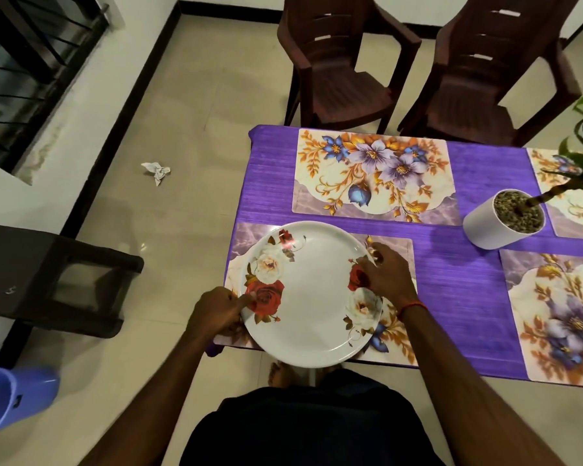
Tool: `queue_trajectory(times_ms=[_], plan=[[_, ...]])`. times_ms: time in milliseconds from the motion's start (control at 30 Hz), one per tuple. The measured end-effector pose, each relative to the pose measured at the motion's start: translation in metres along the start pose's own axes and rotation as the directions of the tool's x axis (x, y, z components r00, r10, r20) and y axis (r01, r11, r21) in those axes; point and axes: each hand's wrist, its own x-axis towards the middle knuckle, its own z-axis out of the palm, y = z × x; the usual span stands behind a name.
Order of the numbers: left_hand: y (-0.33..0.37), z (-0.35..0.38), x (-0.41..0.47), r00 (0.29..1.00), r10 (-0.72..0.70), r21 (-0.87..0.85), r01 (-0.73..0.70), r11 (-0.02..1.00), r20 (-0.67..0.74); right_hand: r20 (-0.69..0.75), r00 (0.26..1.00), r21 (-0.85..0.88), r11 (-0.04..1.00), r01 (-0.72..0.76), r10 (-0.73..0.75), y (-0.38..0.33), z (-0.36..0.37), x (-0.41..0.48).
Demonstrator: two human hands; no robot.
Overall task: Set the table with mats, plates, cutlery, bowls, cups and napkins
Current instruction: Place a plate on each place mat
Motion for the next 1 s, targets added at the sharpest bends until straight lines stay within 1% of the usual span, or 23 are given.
queue_trajectory(times_ms=[33,67,200,300,400,533,600,767,867,1000], plan=[[0.002,-0.002,0.002,0.998,0.037,0.083,-0.033,0.996,-0.047,-0.011,0.999,0.031,0.999,-0.036,0.036,0.006,-0.005,-0.009],[0.004,-0.002,0.004,0.994,0.072,0.119,-0.062,0.991,-0.079,-0.017,0.997,0.026,0.997,-0.071,0.071,0.013,-0.009,-0.017],[0.012,-0.001,0.006,0.979,0.152,0.213,-0.121,0.969,-0.138,0.049,0.993,-0.02,0.994,-0.105,0.106,0.037,-0.011,-0.048],[0.014,0.001,0.006,0.975,0.156,0.22,-0.119,0.968,-0.16,0.048,0.991,0.02,0.992,-0.127,0.126,0.043,-0.002,-0.053],[0.016,0.004,0.004,0.964,0.18,0.204,-0.14,0.969,-0.193,-0.02,0.991,-0.025,0.991,-0.129,0.129,0.04,0.006,-0.05],[0.017,0.009,-0.004,0.956,0.226,0.196,-0.19,0.962,-0.188,-0.069,0.99,-0.129,0.983,-0.13,0.122,0.043,0.009,-0.049],[0.014,0.013,-0.004,0.96,0.206,0.181,-0.173,0.968,-0.188,-0.087,0.99,-0.172,0.977,-0.128,0.114,0.042,0.007,-0.046],[0.018,0.028,-0.006,0.978,0.086,0.157,-0.056,0.986,-0.191,-0.086,0.991,-0.216,0.969,-0.121,0.104,0.033,0.006,-0.037],[0.019,0.031,-0.006,0.975,0.086,0.154,-0.055,0.986,-0.207,-0.09,0.994,-0.218,0.972,-0.084,0.065,0.035,0.006,-0.036],[0.019,0.031,-0.006,0.972,0.092,0.17,-0.056,0.984,-0.216,-0.107,0.993,-0.239,0.968,-0.08,0.056,0.035,0.008,-0.035]])
